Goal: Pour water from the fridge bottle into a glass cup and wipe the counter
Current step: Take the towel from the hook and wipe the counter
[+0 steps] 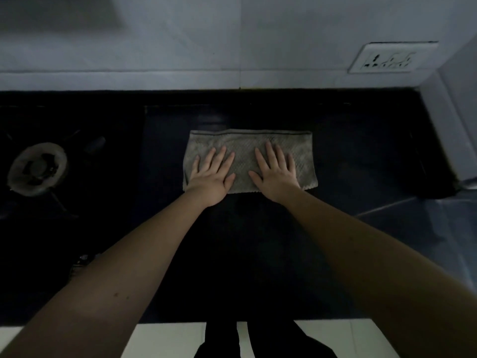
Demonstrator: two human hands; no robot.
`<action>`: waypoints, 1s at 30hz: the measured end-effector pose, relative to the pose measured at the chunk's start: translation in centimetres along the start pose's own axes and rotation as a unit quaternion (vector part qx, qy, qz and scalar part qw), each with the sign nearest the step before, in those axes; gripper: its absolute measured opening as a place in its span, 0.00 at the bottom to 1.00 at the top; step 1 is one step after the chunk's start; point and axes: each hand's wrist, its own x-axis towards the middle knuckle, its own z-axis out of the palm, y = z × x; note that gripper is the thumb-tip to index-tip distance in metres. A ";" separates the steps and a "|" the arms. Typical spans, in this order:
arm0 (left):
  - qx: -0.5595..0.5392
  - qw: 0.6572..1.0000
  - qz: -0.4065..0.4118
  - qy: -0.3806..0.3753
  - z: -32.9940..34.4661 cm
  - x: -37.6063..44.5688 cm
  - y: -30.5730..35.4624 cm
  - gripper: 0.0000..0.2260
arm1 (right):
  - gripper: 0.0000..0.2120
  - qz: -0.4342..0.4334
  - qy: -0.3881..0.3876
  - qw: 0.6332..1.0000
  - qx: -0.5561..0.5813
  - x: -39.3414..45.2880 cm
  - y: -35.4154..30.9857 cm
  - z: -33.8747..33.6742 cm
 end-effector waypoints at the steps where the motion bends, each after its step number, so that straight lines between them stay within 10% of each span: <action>1: 0.001 1.000 0.000 -0.003 0.3 -0.7 0.0 0.27 | 0.33 0.000 -0.003 1.000 0.000 -0.7 -0.3 0.2; 30: 0.053 0.995 0.058 0.066 8.5 -17.4 1.8 0.30 | 0.41 -0.003 -0.024 1.000 0.012 -18.2 -4.9 5.9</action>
